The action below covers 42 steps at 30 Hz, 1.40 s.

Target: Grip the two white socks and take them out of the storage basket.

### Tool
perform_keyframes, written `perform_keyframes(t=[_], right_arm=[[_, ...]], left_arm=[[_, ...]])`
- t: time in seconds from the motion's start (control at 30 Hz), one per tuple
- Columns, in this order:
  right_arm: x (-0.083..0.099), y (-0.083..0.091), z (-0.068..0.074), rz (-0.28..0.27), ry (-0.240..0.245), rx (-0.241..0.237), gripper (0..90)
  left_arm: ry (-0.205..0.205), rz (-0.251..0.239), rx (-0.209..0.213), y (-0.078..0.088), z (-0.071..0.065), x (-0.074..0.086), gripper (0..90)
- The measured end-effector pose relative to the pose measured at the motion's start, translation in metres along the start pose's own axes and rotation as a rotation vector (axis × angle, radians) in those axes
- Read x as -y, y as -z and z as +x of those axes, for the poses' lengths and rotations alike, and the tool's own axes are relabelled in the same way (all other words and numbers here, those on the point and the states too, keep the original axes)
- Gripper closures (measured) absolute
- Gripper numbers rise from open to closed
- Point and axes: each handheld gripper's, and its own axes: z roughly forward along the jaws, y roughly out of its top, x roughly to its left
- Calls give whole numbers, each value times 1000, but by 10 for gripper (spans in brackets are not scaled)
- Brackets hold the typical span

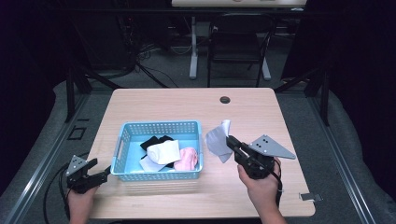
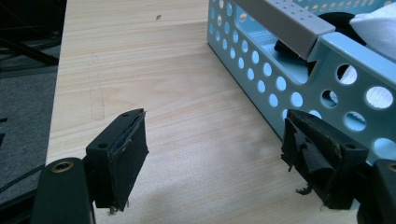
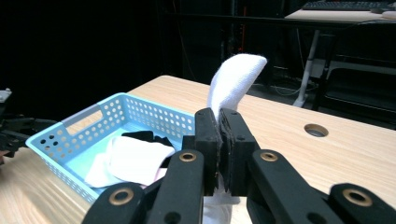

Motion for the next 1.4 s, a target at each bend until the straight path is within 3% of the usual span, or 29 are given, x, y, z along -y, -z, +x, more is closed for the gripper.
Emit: perform_keyframes(t=[0.4, 0.8, 0.87, 1.03, 1.1, 1.4], right_arm=[[34, -3, -12, 67, 16, 60, 865], [69, -18, -33, 150, -31, 86, 863], [79, -22, -43, 182, -46, 101, 862], [88, -23, -59, 206, -104, 131, 862], [94, -23, -69, 218, -153, 157, 861], [114, -28, -89, 311, -213, 247, 845]], left_arm=[[0, -3, -2, 0, -1, 0, 222], [-1, 4, -2, 0, 0, 0, 222], [-1, -2, -2, -1, 0, 0, 222], [-1, -2, 0, -1, -1, 0, 222], [0, -3, -1, 0, -1, 0, 222], [1, -3, 1, -1, -1, 0, 222]])
